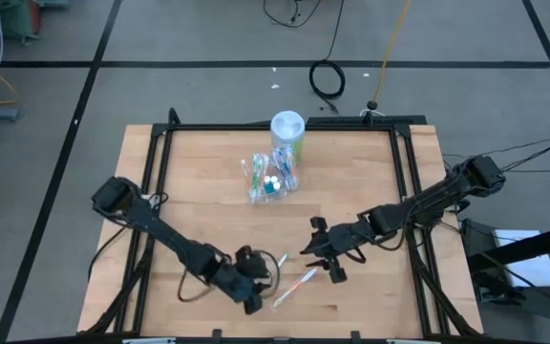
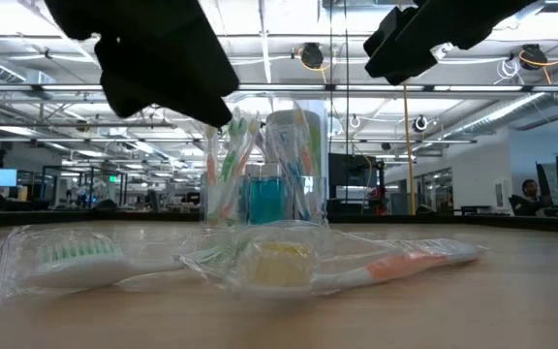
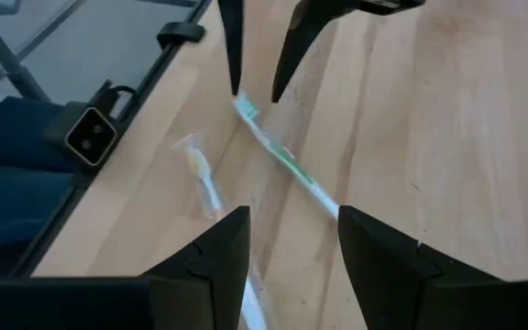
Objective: Pick & Place toothbrushing station
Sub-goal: Put the green toothbrush into the transparent organizer
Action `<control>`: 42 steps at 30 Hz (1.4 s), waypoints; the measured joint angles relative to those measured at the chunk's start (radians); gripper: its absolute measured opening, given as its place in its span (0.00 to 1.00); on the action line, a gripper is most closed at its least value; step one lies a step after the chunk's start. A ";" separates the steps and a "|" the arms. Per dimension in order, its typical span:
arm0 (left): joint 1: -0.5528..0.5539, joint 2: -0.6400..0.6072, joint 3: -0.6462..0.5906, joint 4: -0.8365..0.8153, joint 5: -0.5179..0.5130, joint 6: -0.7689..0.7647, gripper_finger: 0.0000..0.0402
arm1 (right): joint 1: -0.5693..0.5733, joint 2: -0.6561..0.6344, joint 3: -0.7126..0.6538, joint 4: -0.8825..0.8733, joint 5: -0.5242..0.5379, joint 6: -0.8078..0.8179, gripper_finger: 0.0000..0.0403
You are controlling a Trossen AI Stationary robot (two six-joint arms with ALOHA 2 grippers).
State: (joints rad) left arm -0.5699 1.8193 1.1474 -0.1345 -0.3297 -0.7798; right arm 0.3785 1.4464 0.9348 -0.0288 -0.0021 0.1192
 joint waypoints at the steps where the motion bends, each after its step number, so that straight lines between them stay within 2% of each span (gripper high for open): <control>1: -0.004 0.022 0.043 -0.050 -0.014 0.006 0.33 | 0.004 0.000 0.000 0.000 0.000 0.000 0.40; 6: -0.007 0.101 0.222 -0.302 -0.093 0.007 0.33 | 0.011 0.000 0.000 -0.005 0.000 0.000 0.40; 9: 0.002 0.145 0.269 -0.333 -0.112 0.013 0.33 | 0.011 0.000 -0.002 -0.003 0.000 0.000 0.39; 12: 0.013 0.183 0.275 -0.331 -0.095 0.025 0.33 | 0.011 0.000 -0.022 0.013 0.001 0.000 0.39; 15: 0.031 0.206 0.276 -0.363 -0.036 0.018 0.33 | 0.011 0.000 -0.053 0.008 0.001 0.018 0.39; 20: 0.071 0.209 0.276 -0.427 0.048 0.012 0.33 | 0.010 0.000 -0.098 0.010 0.001 0.085 0.39; 30: 0.095 0.219 0.275 -0.415 0.195 0.056 0.33 | 0.009 0.000 -0.114 0.024 0.001 0.086 0.39; 42: 0.067 0.274 0.276 -0.375 0.154 -0.009 0.33 | 0.009 0.000 -0.114 0.069 0.001 0.086 0.39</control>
State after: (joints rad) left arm -0.5034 2.0933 1.4231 -0.5098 -0.1757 -0.7887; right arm 0.3874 1.4464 0.8204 0.0401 -0.0013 0.2054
